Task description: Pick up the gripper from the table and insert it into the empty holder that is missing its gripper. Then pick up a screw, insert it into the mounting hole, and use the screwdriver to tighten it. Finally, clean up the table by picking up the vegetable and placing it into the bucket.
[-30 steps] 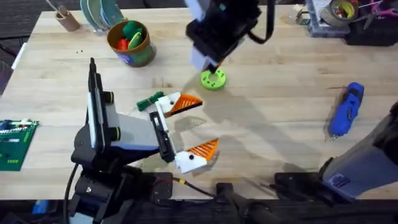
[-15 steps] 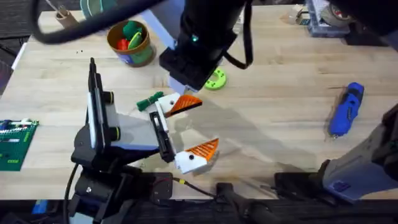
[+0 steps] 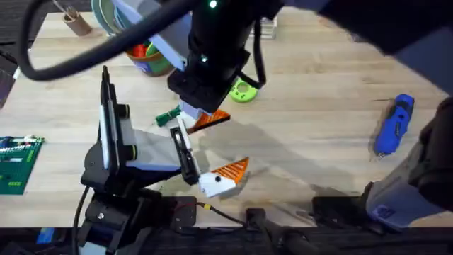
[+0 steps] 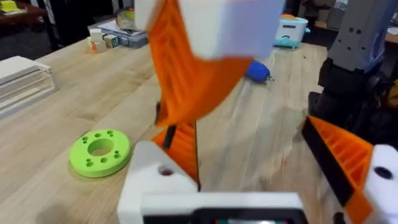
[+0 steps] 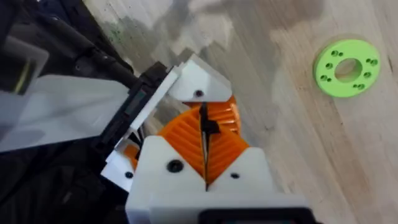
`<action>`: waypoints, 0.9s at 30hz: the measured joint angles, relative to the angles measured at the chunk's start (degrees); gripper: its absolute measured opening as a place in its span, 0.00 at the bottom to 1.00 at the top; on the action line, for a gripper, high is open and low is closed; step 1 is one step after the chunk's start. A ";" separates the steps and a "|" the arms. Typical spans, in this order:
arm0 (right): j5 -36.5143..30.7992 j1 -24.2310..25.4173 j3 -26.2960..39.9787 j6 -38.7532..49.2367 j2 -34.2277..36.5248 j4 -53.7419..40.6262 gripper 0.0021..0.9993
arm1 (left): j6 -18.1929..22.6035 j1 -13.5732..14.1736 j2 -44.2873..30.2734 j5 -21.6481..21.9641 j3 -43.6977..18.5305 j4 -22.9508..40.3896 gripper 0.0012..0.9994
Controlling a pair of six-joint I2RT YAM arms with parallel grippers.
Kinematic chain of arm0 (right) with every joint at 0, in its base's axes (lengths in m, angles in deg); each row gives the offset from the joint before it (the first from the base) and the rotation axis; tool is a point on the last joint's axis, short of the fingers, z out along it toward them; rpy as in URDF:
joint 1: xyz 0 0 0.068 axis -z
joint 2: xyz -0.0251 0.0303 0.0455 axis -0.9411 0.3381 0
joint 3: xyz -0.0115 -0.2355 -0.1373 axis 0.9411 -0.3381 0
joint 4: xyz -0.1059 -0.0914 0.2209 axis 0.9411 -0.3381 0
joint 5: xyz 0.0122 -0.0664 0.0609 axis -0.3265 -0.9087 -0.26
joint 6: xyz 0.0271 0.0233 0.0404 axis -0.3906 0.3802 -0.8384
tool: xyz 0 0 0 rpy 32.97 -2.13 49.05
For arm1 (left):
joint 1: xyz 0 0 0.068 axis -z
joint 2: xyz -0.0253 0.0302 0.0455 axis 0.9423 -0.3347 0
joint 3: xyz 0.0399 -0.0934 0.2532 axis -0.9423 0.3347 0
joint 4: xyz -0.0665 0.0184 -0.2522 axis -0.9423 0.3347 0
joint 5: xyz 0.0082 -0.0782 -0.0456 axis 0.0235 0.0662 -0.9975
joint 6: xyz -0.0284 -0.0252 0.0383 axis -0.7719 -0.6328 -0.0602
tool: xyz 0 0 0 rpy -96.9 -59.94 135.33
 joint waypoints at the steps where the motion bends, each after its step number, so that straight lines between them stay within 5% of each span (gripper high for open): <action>1: 0.02 -0.02 0.00 0.00 0.35 0.04 0.01 | 0.00 0.00 0.00 0.00 0.00 0.00 0.99; 27: 2.34 -0.03 0.02 0.22 1.98 0.45 0.01 | 0.00 0.00 0.00 0.00 0.00 0.00 0.99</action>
